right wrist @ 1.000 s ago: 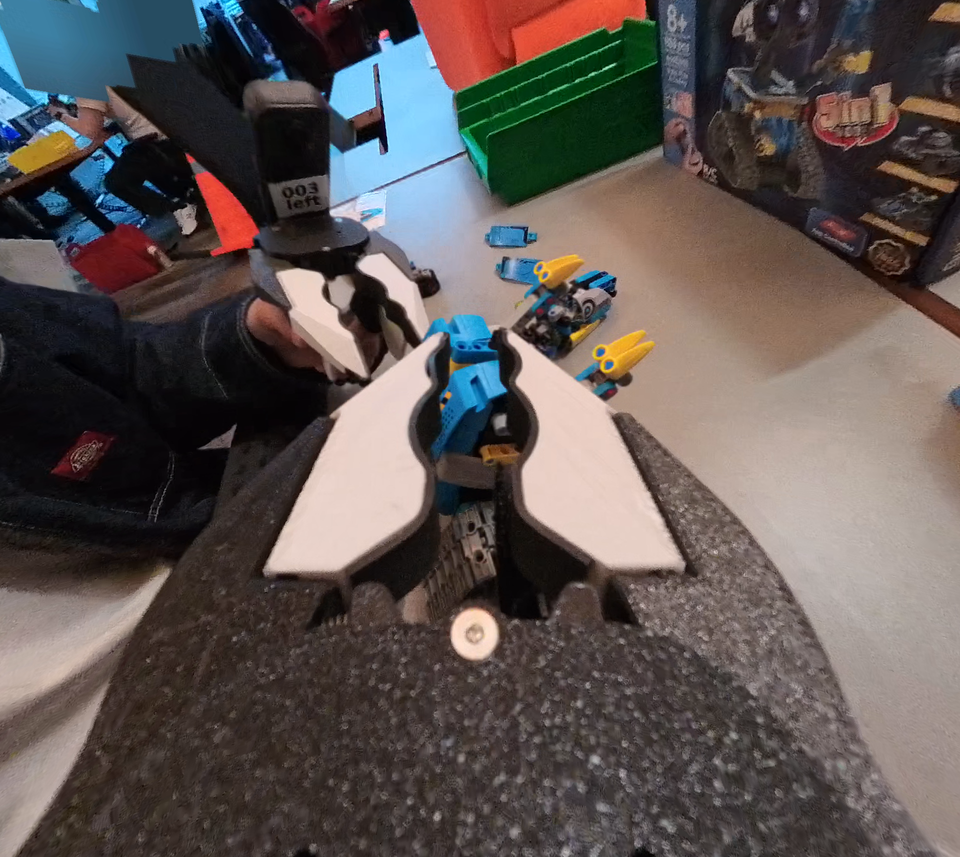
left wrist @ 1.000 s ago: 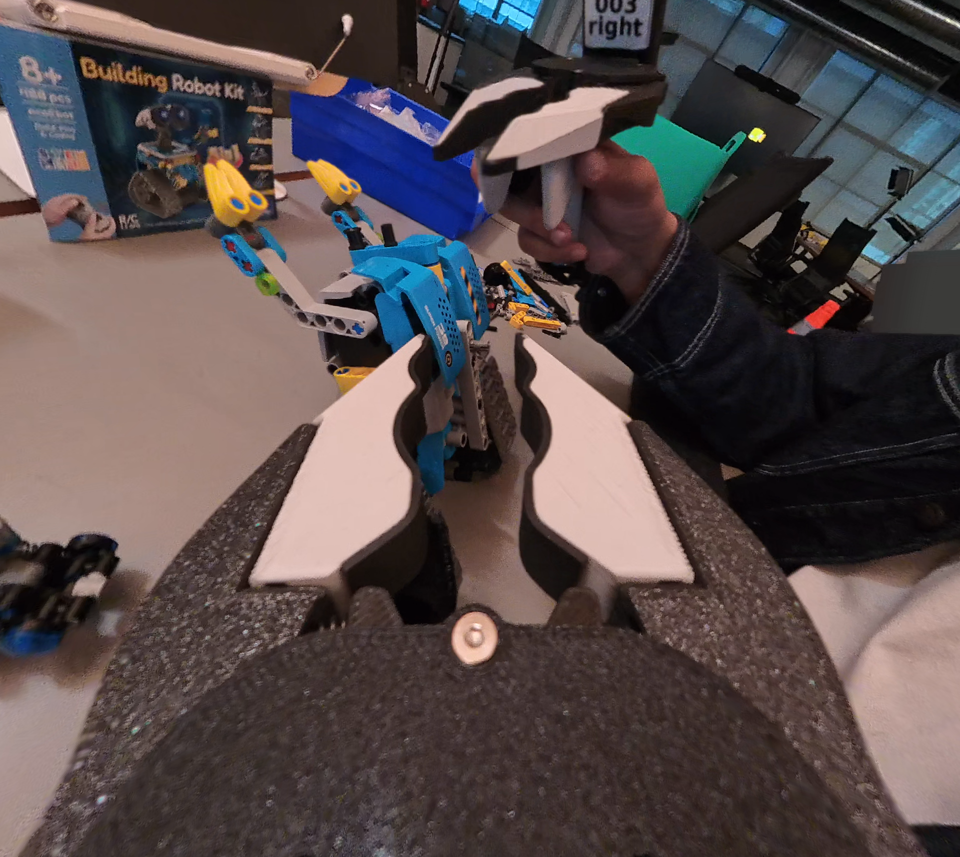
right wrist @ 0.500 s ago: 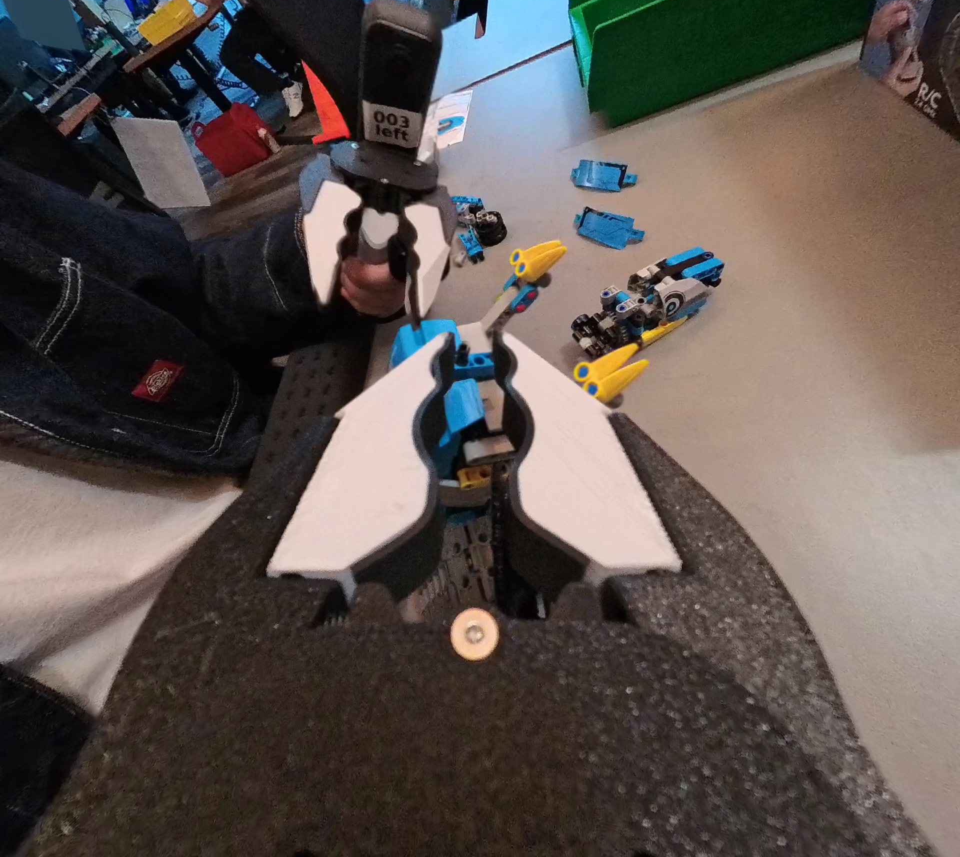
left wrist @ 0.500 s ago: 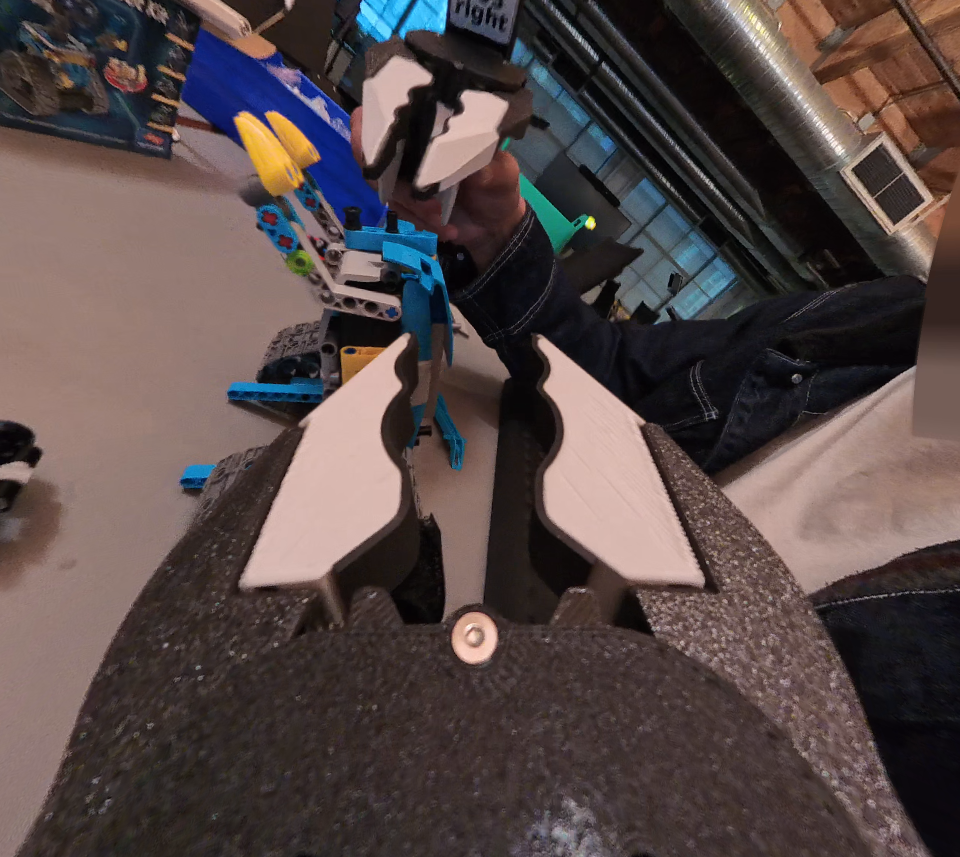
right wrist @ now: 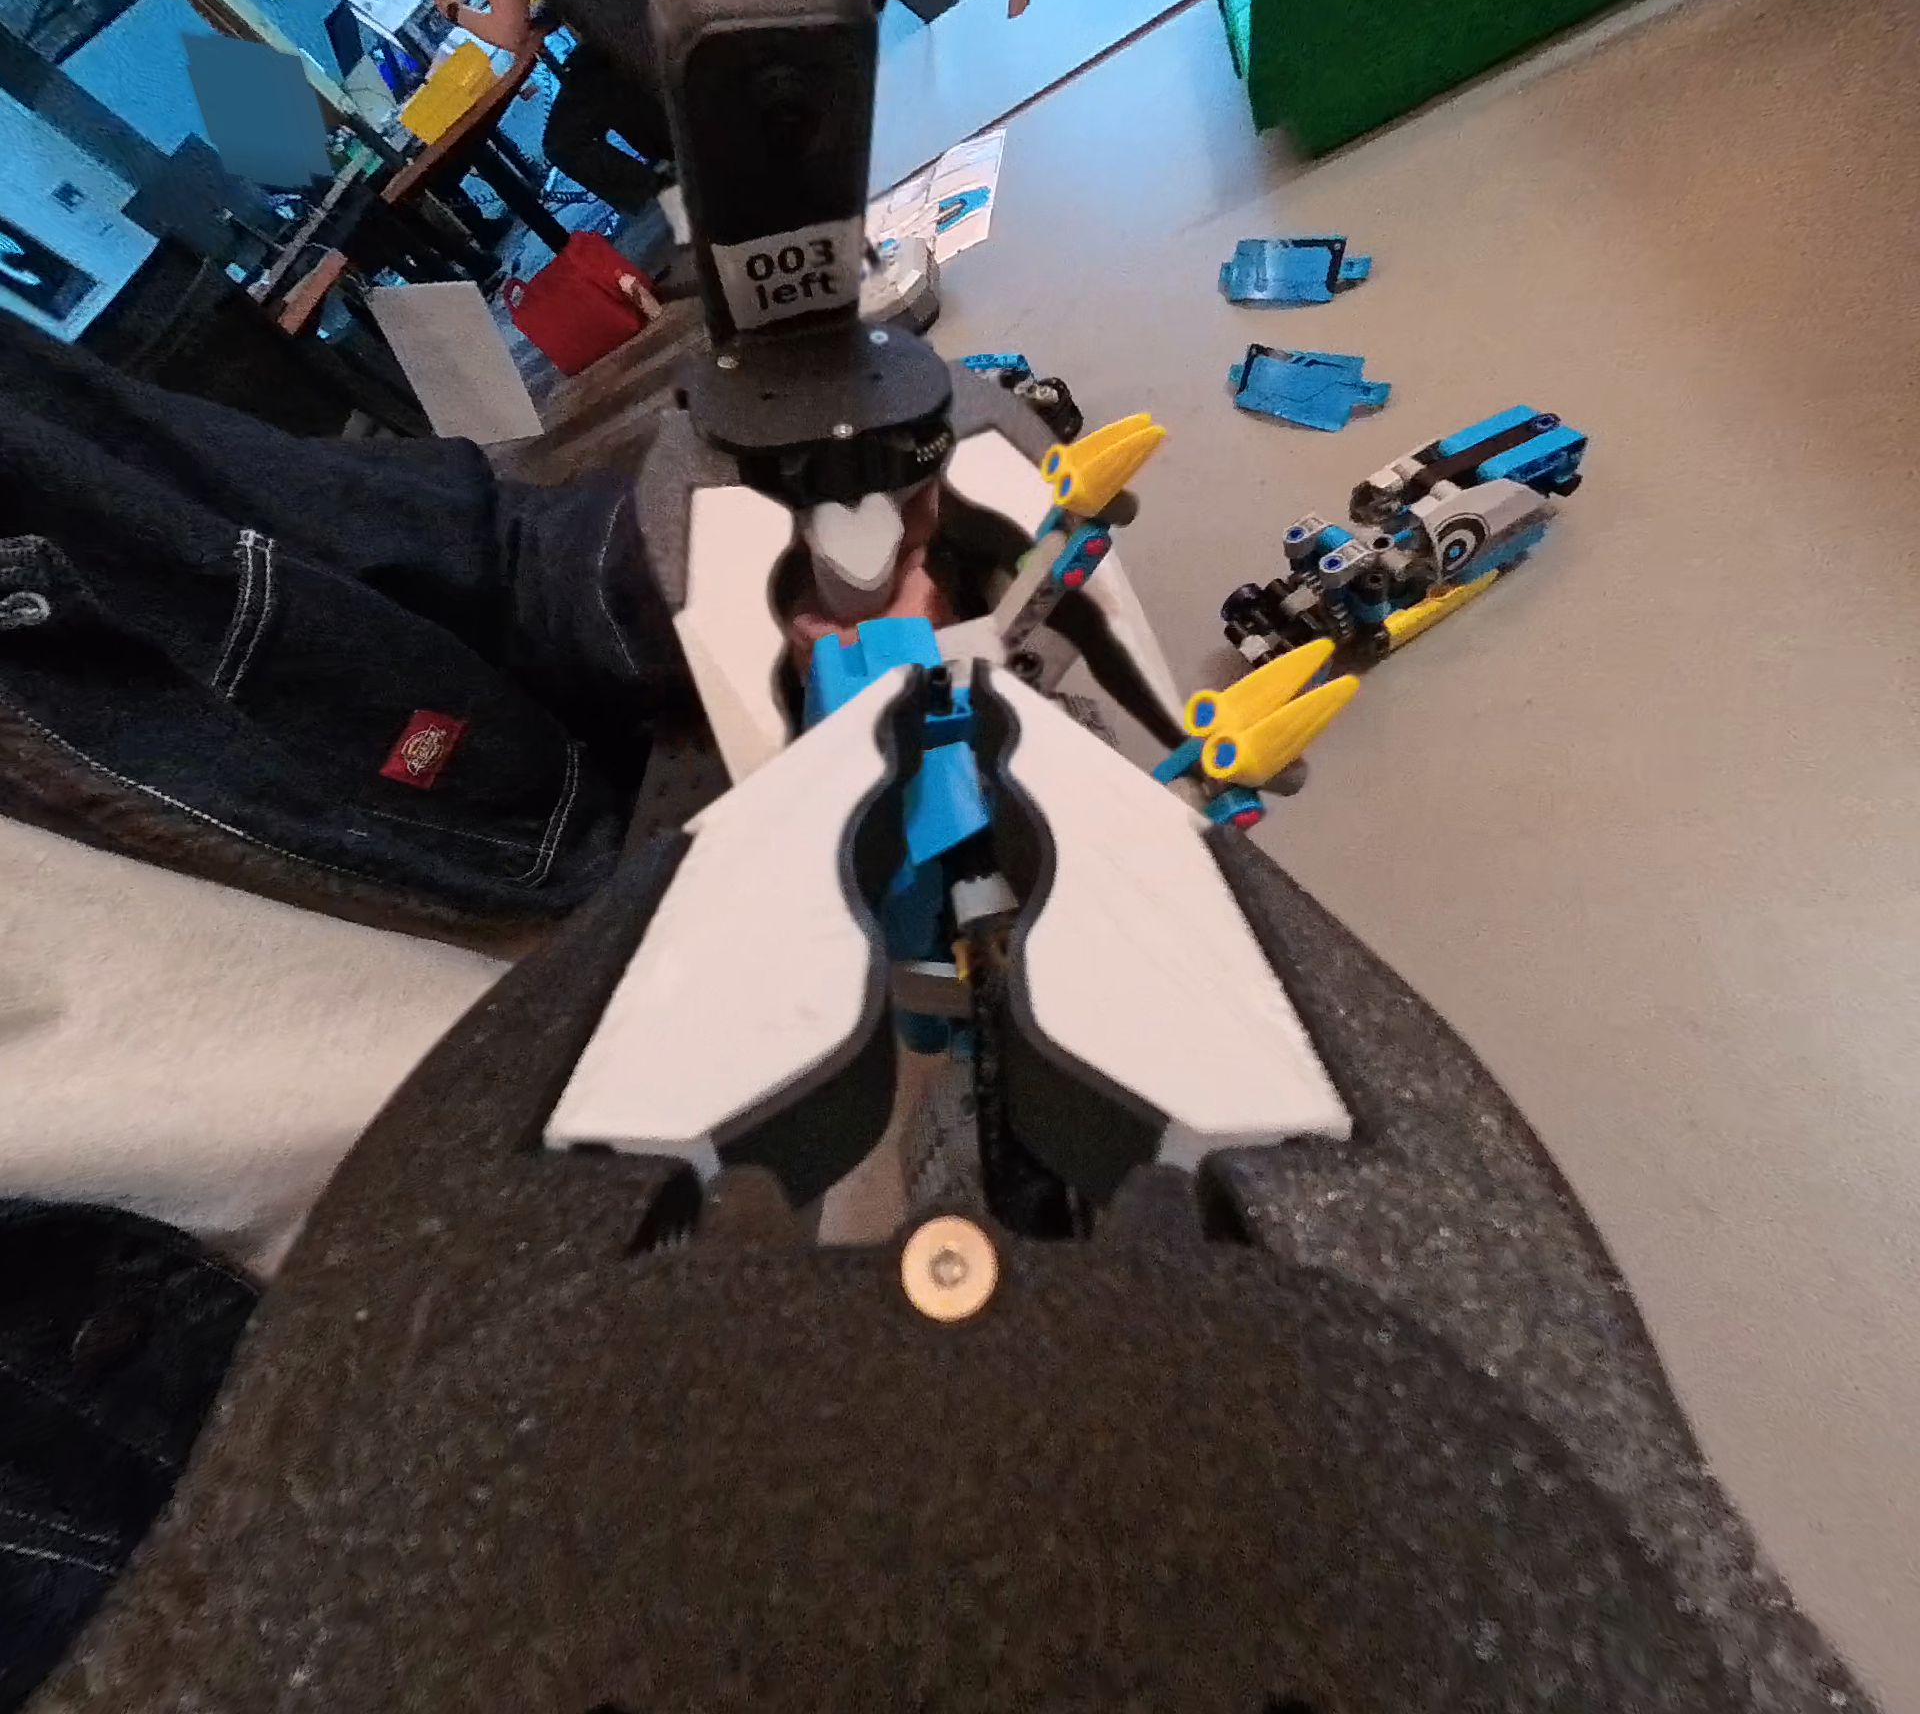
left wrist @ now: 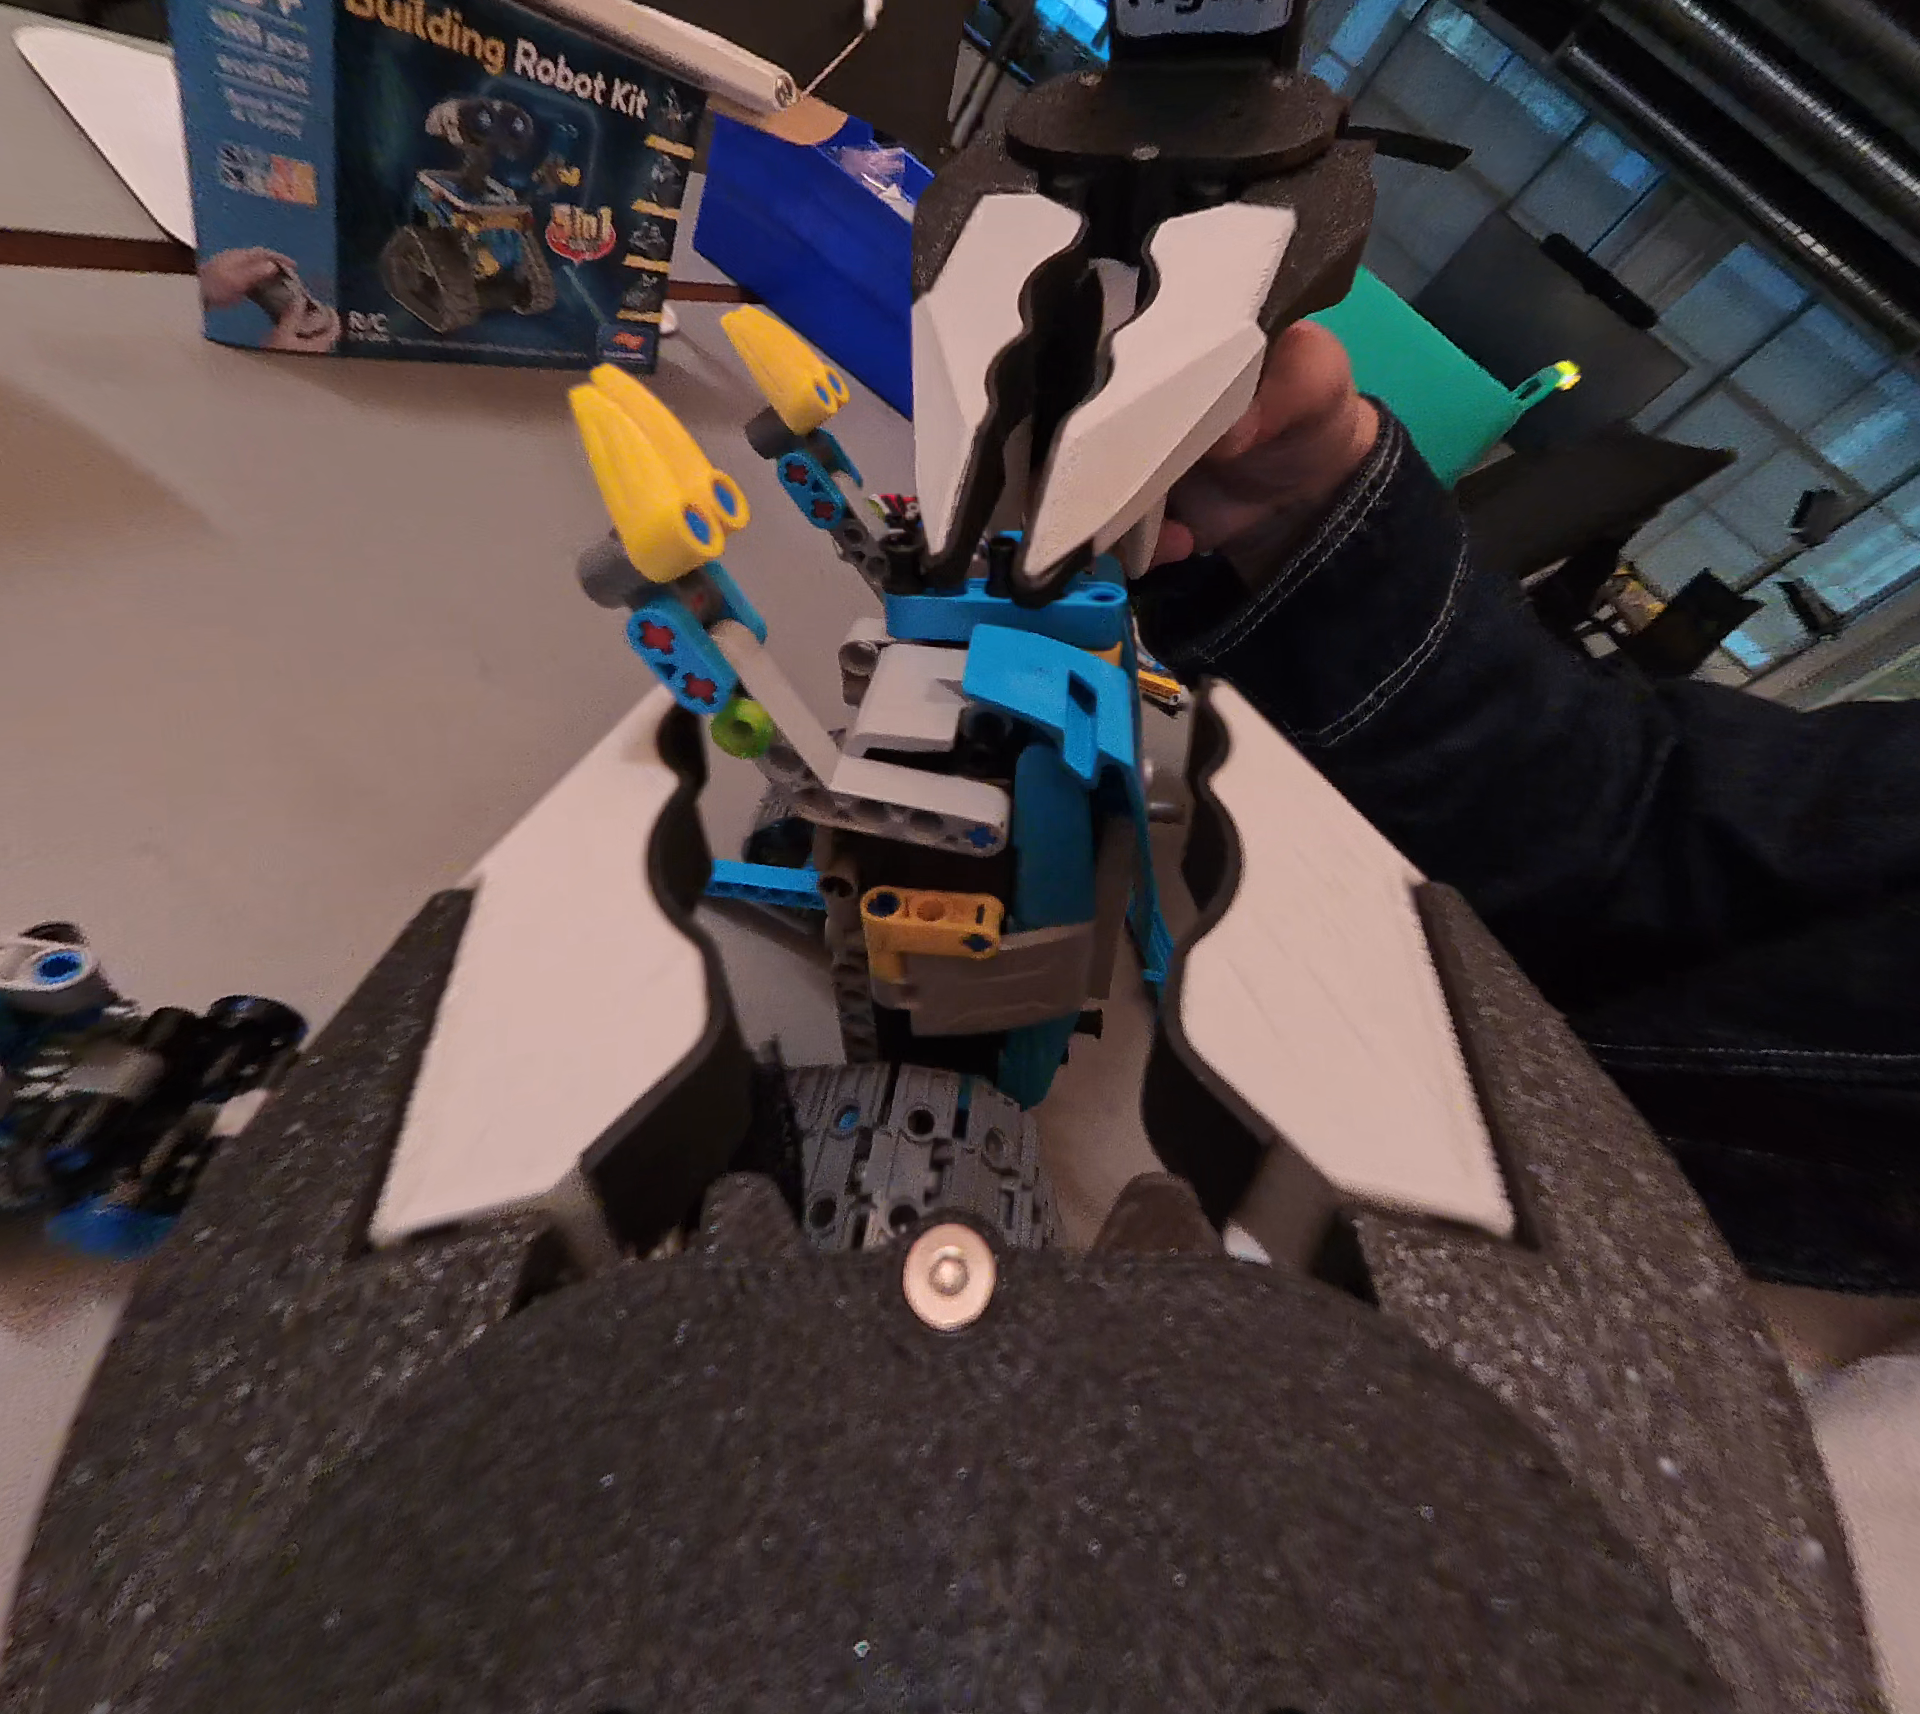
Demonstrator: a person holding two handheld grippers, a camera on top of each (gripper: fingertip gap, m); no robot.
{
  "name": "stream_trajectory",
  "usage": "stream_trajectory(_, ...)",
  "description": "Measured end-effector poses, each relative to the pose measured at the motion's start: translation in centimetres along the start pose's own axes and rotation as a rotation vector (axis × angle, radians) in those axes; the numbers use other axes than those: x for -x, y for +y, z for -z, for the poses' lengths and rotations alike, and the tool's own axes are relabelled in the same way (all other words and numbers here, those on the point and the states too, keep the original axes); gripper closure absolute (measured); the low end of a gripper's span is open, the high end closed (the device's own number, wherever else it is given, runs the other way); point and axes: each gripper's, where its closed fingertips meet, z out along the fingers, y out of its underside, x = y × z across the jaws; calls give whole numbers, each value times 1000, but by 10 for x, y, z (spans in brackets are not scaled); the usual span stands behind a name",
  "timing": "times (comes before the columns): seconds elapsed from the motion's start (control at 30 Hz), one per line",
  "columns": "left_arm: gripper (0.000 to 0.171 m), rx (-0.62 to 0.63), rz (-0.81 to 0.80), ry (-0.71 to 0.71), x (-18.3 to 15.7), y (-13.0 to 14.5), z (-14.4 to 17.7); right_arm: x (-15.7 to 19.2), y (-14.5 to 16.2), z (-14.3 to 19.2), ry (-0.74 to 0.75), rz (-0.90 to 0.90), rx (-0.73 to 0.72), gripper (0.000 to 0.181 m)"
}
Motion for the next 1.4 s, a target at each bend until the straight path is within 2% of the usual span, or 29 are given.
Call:
stream_trajectory(0.07, 101, -3, 35, 69, -6, 2, -3, 2, 1, -1, -11, -4, 4, 179)
stream_trajectory(0.13, 106, -20, 51, 91, -7, 2, -3, 2, 1, -1, 4, 9, -4, 180)
stream_trajectory(0.23, 109, -22, 81, 127, -9, 4, -2, 2, 0, -2, 67, 40, -44, 181)
stream_trajectory(0.43, 109, -34, 72, 132, -11, 5, -2, 2, -2, 0, 49, -35, -129, 181)
stream_trajectory(0.47, 109, -22, 68, 134, -12, 7, -2, 4, -13, 5, 23, -42, -214, 180)
stream_trajectory(0.5, 109, -3, 70, 158, -16, 11, -3, 20, -54, 40, -128, -101, -491, 180)
stream_trajectory(0.53, 110, 10, 80, 203, -24, 16, -4, 17, -77, 76, -116, -94, -627, 181)
stream_trajectory(0.57, 110, 19, 86, 234, -32, 20, -7, 9, -87, 99, 8, -23, -644, 181)
stream_trajectory(0.63, 110, 28, 66, 238, -38, 23, -10, 15, -89, 106, 120, 76, -504, 180)
stream_trajectory(0.7, 110, 38, 67, 244, -37, 23, -10, 25, -88, 109, 174, 132, -419, 180)
stream_trajectory(0.77, 110, 38, 66, 241, -36, 22, -11, 27, -79, 120, 227, 112, -385, 180)
stream_trajectory(0.83, 110, 31, 57, 229, -34, 20, -11, 18, -48, 133, 278, 50, -305, 180)
stream_trajectory(0.87, 111, 20, 53, 211, -31, 18, -10, -5, -20, 146, 424, 28, -222, 179)
stream_trajectory(0.9, 111, 5, 49, 186, -26, 15, -8, -34, 20, 167, 607, -9, -97, 179)
stream_trajectory(0.93, 111, -10, 48, 161, -21, 11, -6, -54, 68, 188, 728, -82, 53, 179)
stream_trajectory(1.0, 111, -23, 53, 144, -15, 8, -3, -74, 153, 234, 908, -259, 266, 179)
stream_trajectory(1.03, 111, -21, 52, 149, -15, 8, -3, -73, 183, 250, 943, -313, 324, 179)
stream_trajectory(1.07, 111, -17, 48, 155, -16, 8, -3, -69, 201, 255, 935, -345, 321, 179)
stream_trajectory(1.13, 111, -9, 44, 164, -18, 9, -4, -63, 216, 258, 905, -379, 261, 179)
stream_trajectory(1.23, 111, -14, 55, 172, -17, 8, -4, -62, 237, 271, 945, -384, 292, 178)
stream_trajectory(1.4, 110, -19, 64, 184, -19, 9, -4, -65, 245, 273, 908, -418, 273, 170)
